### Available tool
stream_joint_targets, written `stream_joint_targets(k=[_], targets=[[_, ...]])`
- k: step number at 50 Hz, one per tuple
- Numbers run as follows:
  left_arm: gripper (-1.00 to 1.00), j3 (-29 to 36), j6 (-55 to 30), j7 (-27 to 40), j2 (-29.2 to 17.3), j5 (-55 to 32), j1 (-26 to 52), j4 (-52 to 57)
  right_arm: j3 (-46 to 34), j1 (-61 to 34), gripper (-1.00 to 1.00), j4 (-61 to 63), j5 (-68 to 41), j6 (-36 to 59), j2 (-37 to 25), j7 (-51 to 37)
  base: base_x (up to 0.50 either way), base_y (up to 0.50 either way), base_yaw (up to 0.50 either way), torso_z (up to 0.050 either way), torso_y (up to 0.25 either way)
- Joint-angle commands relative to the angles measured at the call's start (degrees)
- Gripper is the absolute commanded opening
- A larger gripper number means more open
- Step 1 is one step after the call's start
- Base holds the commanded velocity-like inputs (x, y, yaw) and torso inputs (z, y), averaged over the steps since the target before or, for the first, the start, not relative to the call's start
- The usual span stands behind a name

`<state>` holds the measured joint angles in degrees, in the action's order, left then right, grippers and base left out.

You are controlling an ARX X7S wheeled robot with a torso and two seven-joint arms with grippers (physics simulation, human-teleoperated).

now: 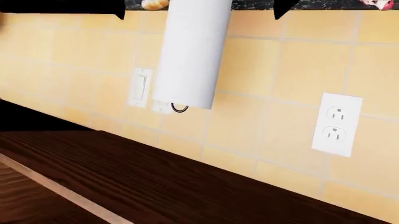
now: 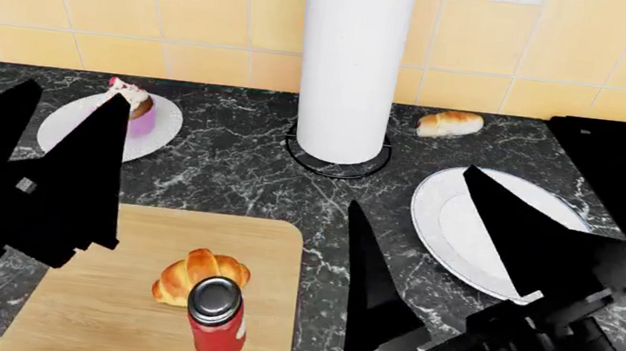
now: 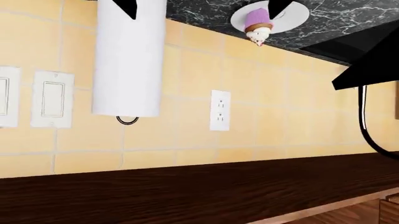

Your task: From the different types of pastries on the counter, select a croissant and place it on the cutting board. Then retrieve a jar of jam from the cabinet and place it alongside the croissant on the cutting board.

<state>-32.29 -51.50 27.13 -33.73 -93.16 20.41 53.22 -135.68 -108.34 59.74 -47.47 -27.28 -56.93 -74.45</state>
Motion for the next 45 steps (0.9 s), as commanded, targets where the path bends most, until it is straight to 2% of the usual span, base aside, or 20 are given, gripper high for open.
stream_joint_targets(k=[1, 8, 13, 21, 30, 33, 37, 43, 45], targets=[[1.0, -9.18, 3.79, -3.37, 1.25, -0.97, -5.59, 2.65, -30.57, -21.86, 1.0, 0.25, 16.17, -15.46, 7.07, -15.52, 0.0, 0.0, 0.0, 0.0, 0.0], [1.0, -13.81, 5.11, -5.95, 4.7, 3.2, -8.31, 4.53, -38.85, -25.03, 1.0, 0.25, 25.72, -16.89, 1.59, -15.53, 0.0, 0.0, 0.0, 0.0, 0.0], [1.0, -17.88, 6.6, -8.0, 6.27, 3.26, -11.43, 6.61, -43.93, -26.53, 1.0, 0.25, 33.62, -12.96, -5.48, -15.53, 0.0, 0.0, 0.0, 0.0, 0.0], [1.0, -18.74, 7.47, -14.91, 10.6, 5.61, -15.51, 6.61, -44.17, -18.71, 1.0, 0.25, 45.29, -4.6, -13.41, -15.39, 0.0, 0.0, 0.0, 0.0, 0.0], [1.0, -19.16, 10.77, -22.76, 16.07, 8.58, -19.08, 6.72, -26.17, -2.77, 1.0, 0.25, 43.44, 2.2, -12.23, -15.48, 0.0, 0.0, 0.0, 0.0, 0.0], [1.0, -15.83, 14.77, -24.6, 16.08, 11.68, -21.34, 6.76, -23.68, -0.86, 1.0, 0.25, 44.53, 3.23, -12.54, -15.46, 0.0, 0.0, 0.0, 0.0, 0.0], [1.0, -8.96, 24.25, -24.88, 13.67, 16.19, -25.82, 6.76, -17.13, 4.58, 1.0, 0.25, 44.04, 6.28, -11.51, -15.48, 0.0, 0.0, 0.0, 0.0, 0.0], [1.0, 3.39, 44.63, -21.86, 6.13, 24.75, -34.49, 6.75, -13.58, 8.24, 1.0, 0.25, 45.51, 9.21, -12.07, -15.42, 0.0, 0.0, 0.0, 0.0, 0.0], [1.0, 7.8, 51.28, -19.69, 2.18, 27.01, -36.66, 6.75, -12.68, 8.34, 1.0, 0.25, 45.08, 10.15, -11.77, -15.44, 0.0, 0.0, 0.0, 0.0, 0.0]])
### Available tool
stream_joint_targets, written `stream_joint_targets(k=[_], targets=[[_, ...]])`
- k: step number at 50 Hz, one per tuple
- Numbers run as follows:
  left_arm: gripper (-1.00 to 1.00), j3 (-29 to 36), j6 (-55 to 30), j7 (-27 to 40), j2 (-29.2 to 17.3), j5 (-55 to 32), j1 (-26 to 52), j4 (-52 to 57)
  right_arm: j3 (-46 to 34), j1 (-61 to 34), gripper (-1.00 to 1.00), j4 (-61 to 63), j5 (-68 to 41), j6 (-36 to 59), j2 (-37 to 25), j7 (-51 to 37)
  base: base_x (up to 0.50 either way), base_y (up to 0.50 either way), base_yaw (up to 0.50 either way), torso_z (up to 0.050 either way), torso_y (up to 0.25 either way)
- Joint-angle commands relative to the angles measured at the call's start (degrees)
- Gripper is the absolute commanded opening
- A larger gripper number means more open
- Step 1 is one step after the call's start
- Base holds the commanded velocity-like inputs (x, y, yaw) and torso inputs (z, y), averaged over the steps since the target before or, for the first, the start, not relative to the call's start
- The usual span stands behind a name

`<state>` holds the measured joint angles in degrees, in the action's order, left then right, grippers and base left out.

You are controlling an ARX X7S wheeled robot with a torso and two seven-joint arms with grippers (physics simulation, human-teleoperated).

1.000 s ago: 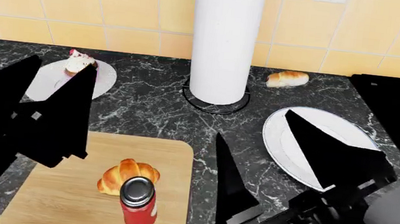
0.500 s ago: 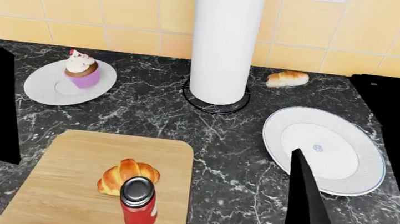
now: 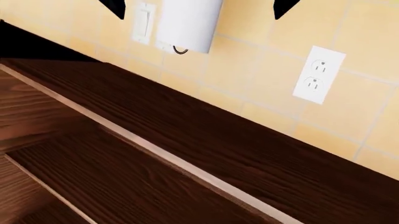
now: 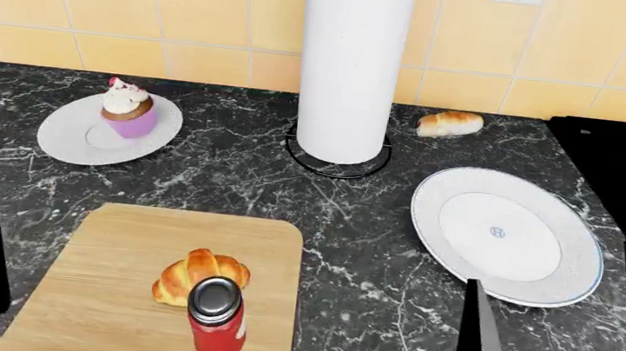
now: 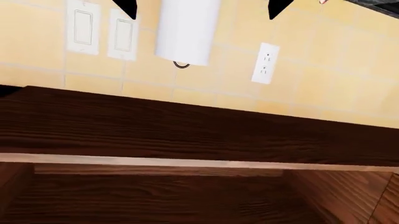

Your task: From the different types of pastries on the counter, select a croissant and place it on the cutting board. Then retrieve a jar of jam from the cabinet and place it alongside the croissant on the cutting board.

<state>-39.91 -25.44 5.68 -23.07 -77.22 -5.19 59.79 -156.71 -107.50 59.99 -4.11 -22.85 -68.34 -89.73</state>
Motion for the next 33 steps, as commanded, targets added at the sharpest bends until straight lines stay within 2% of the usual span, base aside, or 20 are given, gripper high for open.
stream_joint_targets(k=[1, 6, 11, 13, 16, 18, 22, 25, 33], targets=[[1.0, 17.96, 28.73, 3.36, -11.09, 12.16, -11.79, 0.18, 8.69, 7.08, 1.0, 0.0, 1.21, 6.07, -0.02, -0.18, 0.0, 0.0, 0.0, 0.0, 0.0], [1.0, 31.85, 47.22, 14.46, -27.22, 17.85, -12.61, 0.18, 9.27, 1.5, 1.0, 0.0, -2.72, 7.15, 2.53, -0.23, 0.0, 0.0, 0.0, 0.0, 0.0], [1.0, 41.79, 57.13, 24.5, -35.82, 23.1, -7.23, 0.14, 9.03, -7.35, 1.0, 0.0, -6.04, 6.86, 2.52, -0.25, 0.0, 0.0, 0.0, 0.0, 0.0], [1.0, 44.31, 58.05, 27.07, -36.88, 23.97, -4.58, 0.1, 14.95, -5.53, 1.0, 0.0, -8.68, 10.04, 3.74, -0.25, 0.0, 0.0, 0.0, 0.0, 0.0], [1.0, 47.51, 59.69, 31.74, -37.72, 26.57, -1.91, 0.13, 28.18, 3.78, 1.0, 0.0, -11.39, 17.79, 6.73, -0.25, 0.0, 0.0, 0.0, 0.0, 0.0], [1.0, 50.77, 61.89, 35.13, -39.63, 28.98, -0.47, 0.15, 32.5, 7.24, 1.0, 0.0, -12.29, 20.49, 8.06, -0.25, 0.0, 0.0, 0.0, 0.0, 0.0], [1.0, 59.42, 64.41, 41.7, -42.91, 34.29, 5.01, 0.15, 36.48, 11.0, 1.0, 0.0, -13.34, 23.52, 9.58, -0.25, 0.0, 0.0, 0.0, 0.0, 0.0], [1.0, 63.98, 63.37, 44.06, -43.22, 34.76, 10.1, 0.07, 38.84, 13.8, 1.0, 0.0, -12.83, 25.47, 10.07, -0.25, 0.0, 0.0, 0.0, 0.0, 0.0], [1.0, 66.35, 61.68, 43.79, -40.5, 33.25, 13.87, -2.15, 41.81, 21.27, 1.0, 0.0, -8.34, 29.01, 9.91, -0.24, 0.0, 0.0, 0.0, 0.0, 0.0]])
